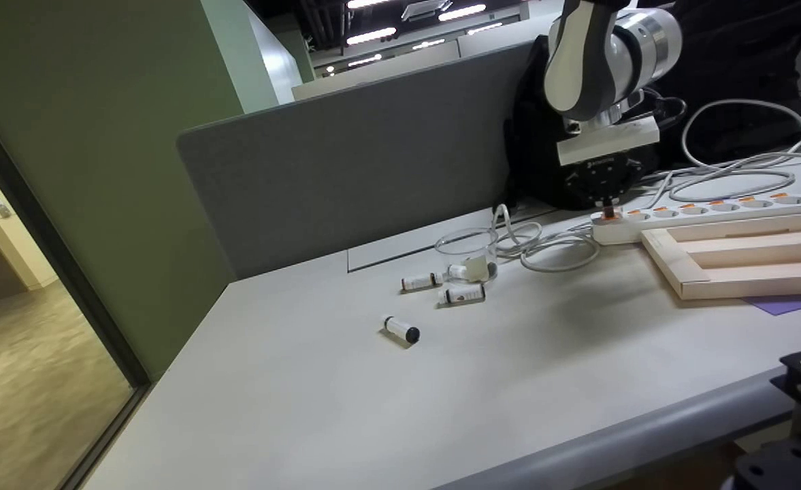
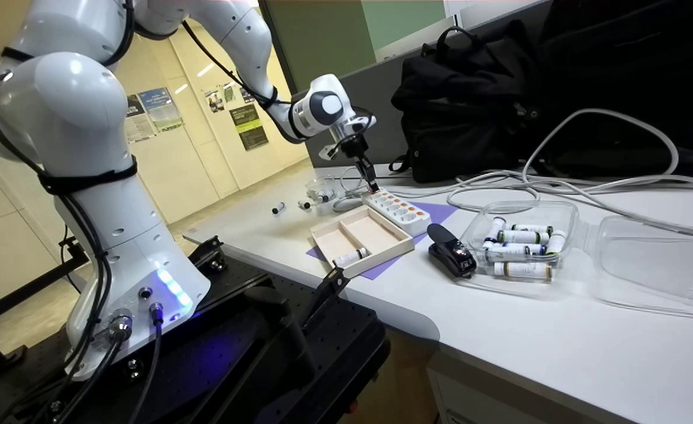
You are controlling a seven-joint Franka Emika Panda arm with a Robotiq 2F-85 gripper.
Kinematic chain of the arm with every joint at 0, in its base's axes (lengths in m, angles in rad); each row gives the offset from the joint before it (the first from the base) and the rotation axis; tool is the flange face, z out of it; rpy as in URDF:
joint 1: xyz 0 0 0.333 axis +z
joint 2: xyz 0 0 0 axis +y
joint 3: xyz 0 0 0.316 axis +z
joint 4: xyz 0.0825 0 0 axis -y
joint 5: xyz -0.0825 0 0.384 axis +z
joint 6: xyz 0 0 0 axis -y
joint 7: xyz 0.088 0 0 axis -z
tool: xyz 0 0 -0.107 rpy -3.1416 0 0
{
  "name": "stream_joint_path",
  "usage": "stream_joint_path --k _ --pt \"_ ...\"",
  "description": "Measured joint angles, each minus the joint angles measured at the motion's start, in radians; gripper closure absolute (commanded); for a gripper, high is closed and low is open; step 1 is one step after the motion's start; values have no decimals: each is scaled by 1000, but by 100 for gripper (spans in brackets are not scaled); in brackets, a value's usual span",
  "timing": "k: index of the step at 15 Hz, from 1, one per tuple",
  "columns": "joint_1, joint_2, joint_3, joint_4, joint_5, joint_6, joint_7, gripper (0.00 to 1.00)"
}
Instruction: Turn on the main adapter switch
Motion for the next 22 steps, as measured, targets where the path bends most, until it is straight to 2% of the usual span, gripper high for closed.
stream_joint_path --k 4,13,17,22 --pt "-3 23 0 42 0 -25 -3 100" --pt "-34 50 13 132 -2 -202 -5 100" --pt "-83 50 48 148 1 -221 -33 100" --pt "-184 66 126 213 41 -314 -133 100"
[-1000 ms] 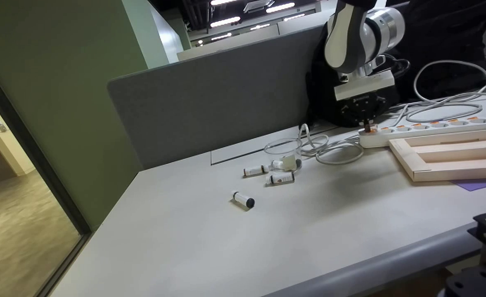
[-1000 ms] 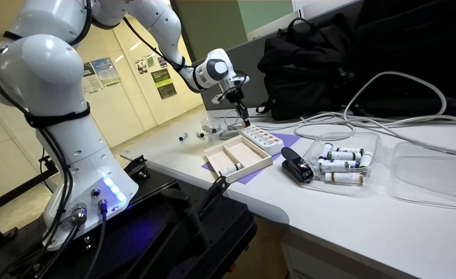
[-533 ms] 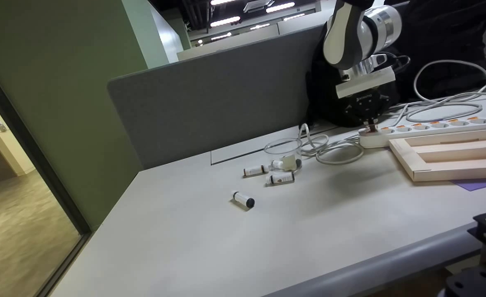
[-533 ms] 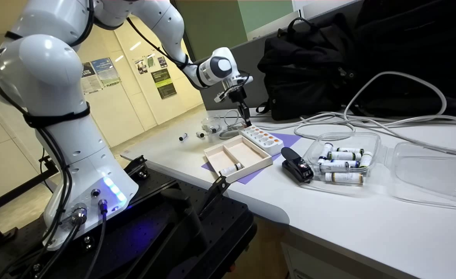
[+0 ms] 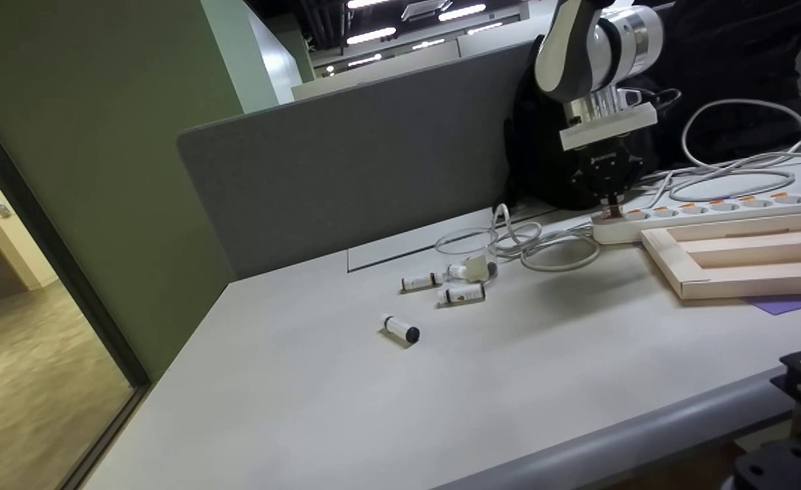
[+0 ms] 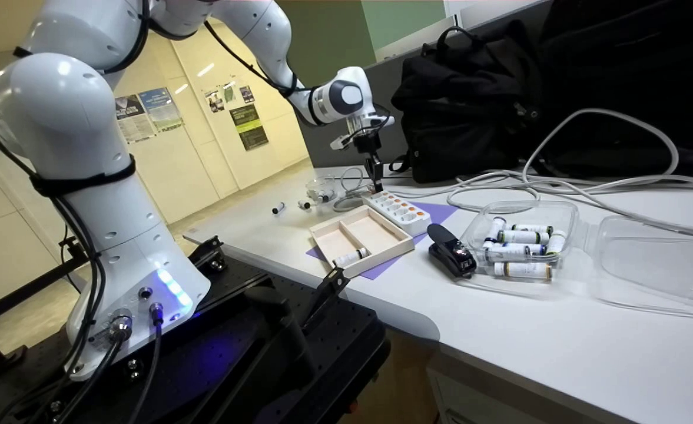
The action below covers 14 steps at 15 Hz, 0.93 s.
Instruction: Turn on the main adapter switch
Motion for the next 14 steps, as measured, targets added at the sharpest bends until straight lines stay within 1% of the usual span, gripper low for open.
stream_joint_path --k 6,10,14 --pt "-76 36 47 85 74 -114 -102 100" --pt "-159 84 91 183 163 -239 -167 100" --pt "-209 137 109 278 225 -353 -184 100"
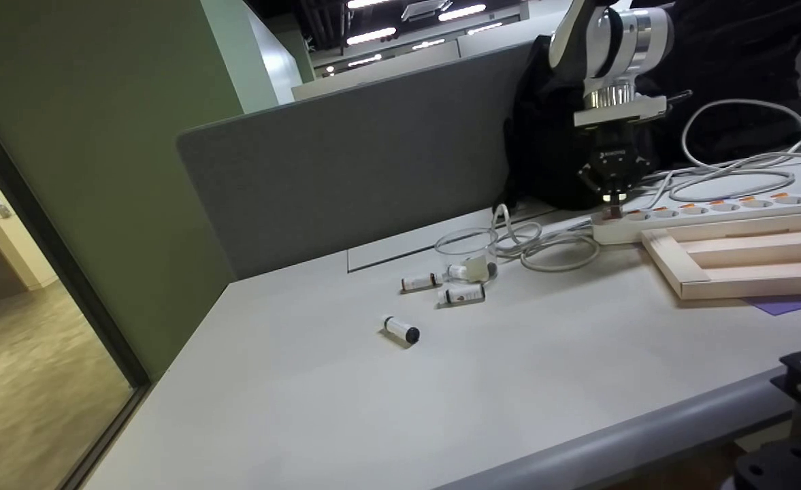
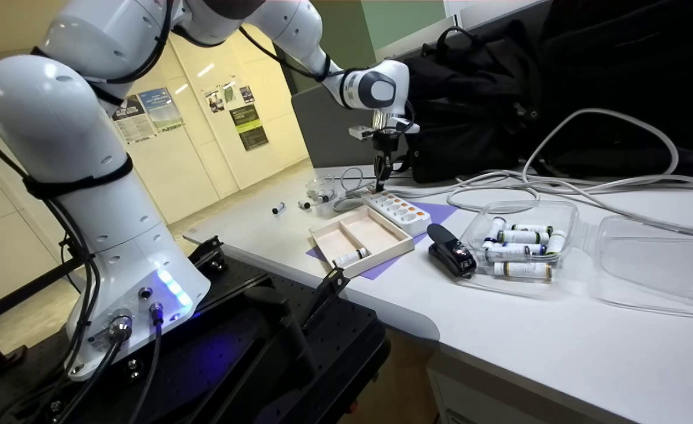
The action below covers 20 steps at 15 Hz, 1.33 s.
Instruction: Turn on the main adapter switch
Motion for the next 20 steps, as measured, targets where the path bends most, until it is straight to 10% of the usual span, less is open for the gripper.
stream_joint_path --k 9,20 --pt "1 9 -6 15 12 -15 -12 100" --pt "134 -160 -57 -339 -111 438 -22 100"
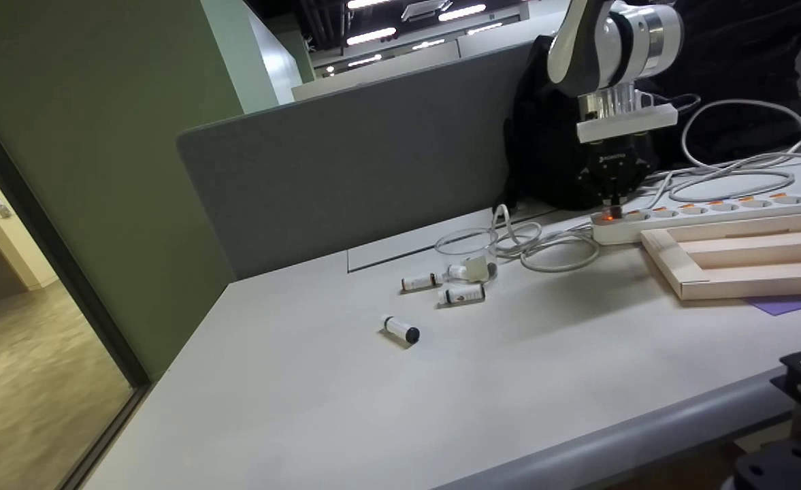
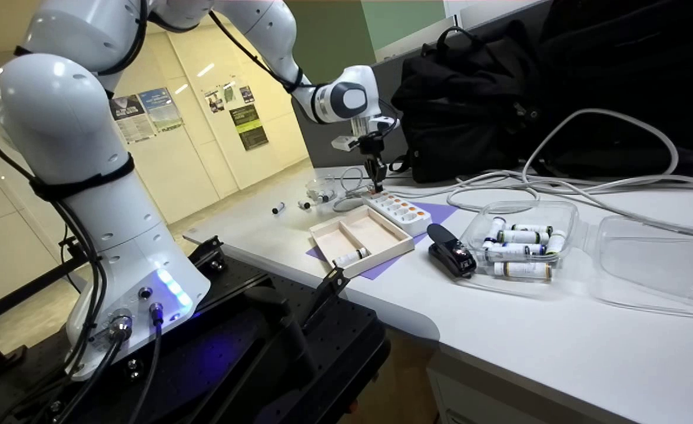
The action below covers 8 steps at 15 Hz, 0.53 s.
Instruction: Turn on the main adapter switch
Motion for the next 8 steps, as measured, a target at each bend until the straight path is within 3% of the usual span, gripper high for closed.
stream_joint_path --k 4,8 --pt "73 -36 -48 -110 -33 170 46 100" --pt "143 -44 -102 -155 -49 244 97 100"
